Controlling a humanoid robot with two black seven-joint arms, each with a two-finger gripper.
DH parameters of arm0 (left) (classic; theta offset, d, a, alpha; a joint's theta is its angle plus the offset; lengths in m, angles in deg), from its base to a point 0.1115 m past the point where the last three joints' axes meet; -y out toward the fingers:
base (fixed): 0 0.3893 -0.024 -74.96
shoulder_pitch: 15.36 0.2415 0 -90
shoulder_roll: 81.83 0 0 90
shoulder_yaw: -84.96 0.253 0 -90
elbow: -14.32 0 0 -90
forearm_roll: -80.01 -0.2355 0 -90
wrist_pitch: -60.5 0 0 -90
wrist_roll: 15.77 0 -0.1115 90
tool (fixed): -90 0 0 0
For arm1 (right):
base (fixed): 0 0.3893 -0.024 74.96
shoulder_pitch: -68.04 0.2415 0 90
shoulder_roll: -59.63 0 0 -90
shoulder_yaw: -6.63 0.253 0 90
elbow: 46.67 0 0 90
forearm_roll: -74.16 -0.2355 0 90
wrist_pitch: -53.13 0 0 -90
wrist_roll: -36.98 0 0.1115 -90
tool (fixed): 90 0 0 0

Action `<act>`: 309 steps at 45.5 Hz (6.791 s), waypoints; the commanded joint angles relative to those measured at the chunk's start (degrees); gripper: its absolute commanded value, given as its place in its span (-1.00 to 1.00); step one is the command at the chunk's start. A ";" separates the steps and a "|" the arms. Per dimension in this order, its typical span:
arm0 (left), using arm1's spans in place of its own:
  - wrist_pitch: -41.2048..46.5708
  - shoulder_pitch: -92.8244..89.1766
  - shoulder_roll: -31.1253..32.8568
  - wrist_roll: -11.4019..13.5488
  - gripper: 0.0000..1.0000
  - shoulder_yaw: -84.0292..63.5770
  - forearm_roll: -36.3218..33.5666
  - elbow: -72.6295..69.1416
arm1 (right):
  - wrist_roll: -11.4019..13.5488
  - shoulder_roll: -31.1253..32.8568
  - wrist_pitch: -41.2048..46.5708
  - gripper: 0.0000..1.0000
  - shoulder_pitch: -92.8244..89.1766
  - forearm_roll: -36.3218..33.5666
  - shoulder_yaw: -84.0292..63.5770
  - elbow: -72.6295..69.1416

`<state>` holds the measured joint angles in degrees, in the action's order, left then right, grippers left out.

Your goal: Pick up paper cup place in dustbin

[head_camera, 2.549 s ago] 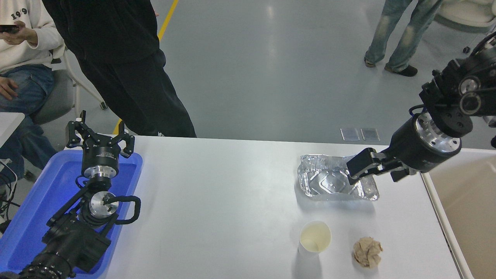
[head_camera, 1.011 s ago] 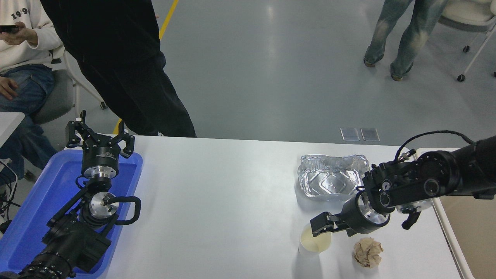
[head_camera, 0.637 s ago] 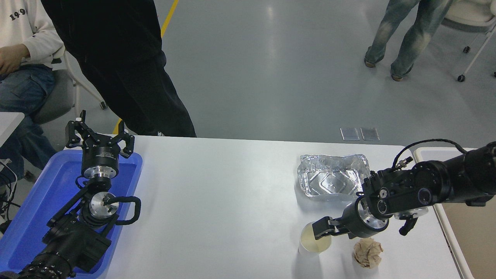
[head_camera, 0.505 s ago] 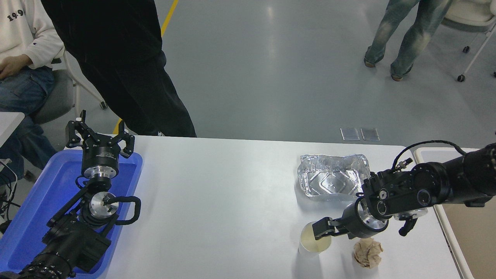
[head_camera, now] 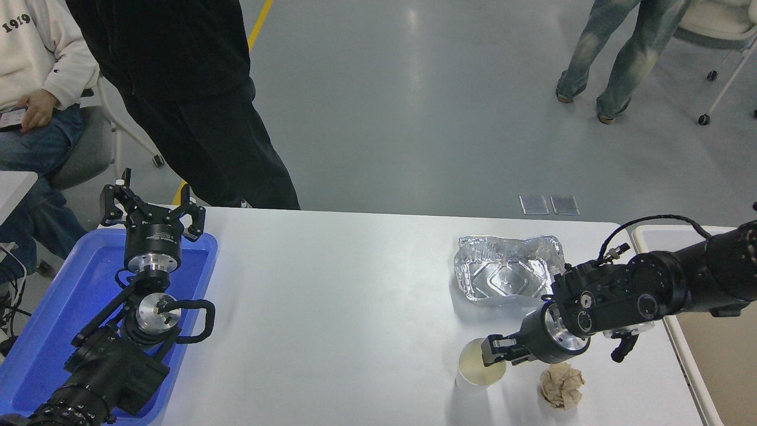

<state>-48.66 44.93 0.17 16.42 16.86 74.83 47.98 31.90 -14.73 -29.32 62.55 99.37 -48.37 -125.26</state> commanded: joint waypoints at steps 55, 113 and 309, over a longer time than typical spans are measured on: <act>0.00 0.00 0.00 -0.01 0.98 0.07 0.00 0.00 | -0.01 21.09 36.21 -1.00 55.83 0.54 -9.95 -16.24; 0.00 0.00 0.00 -0.01 0.98 0.07 0.00 0.00 | 10.71 62.40 -12.45 -1.00 57.71 -20.99 -16.82 -4.21; 0.00 0.00 -0.09 -0.01 0.98 0.16 0.00 0.00 | 11.85 52.39 -2.02 1.00 4.94 8.18 22.40 -5.70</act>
<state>-48.67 44.93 0.11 16.40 17.00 74.83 47.98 43.81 36.88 -31.74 51.61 103.41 -10.09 -126.20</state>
